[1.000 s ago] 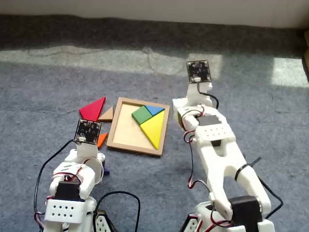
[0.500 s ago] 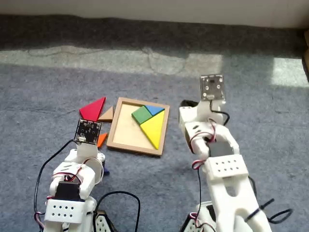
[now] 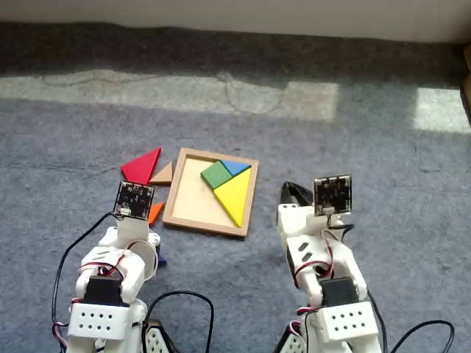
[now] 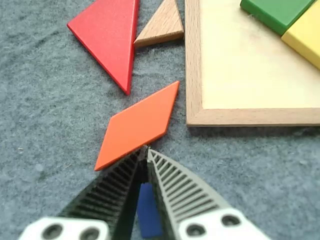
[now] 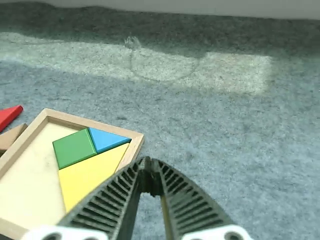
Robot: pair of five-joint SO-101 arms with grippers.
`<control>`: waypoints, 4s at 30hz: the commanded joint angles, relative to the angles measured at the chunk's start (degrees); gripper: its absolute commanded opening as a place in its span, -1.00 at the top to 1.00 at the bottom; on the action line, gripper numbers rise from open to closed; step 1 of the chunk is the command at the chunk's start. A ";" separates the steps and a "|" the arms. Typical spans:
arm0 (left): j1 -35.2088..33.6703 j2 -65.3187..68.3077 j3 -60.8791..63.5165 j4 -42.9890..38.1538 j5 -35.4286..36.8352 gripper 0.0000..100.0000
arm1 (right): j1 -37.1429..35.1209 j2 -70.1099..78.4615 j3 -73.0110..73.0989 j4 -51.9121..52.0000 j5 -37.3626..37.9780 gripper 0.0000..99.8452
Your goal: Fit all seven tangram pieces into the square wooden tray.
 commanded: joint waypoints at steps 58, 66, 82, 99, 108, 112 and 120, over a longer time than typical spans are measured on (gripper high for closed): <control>0.57 60.18 -57.36 18.37 -15.56 0.55 | 6.55 -21.58 11.82 45.58 -0.18 0.99; 0.92 77.49 -72.75 16.97 -16.26 0.55 | 6.55 -21.58 11.82 45.58 -0.18 0.99; 0.66 102.64 -92.97 18.81 -37.27 0.56 | 6.55 -21.58 11.82 45.58 -0.18 0.99; -7.78 111.60 -97.80 20.04 -29.54 0.55 | 6.55 -21.58 11.82 45.58 -0.18 0.99; -9.36 123.65 -106.07 15.21 -26.64 0.55 | 6.55 -21.58 11.82 45.67 -0.18 0.99; -10.42 127.34 -112.13 17.32 -26.20 0.55 | 6.55 -21.58 11.82 45.67 -0.18 0.99; -10.95 126.90 -116.97 21.36 -25.85 0.55 | 6.55 -21.58 11.82 45.67 -0.18 0.99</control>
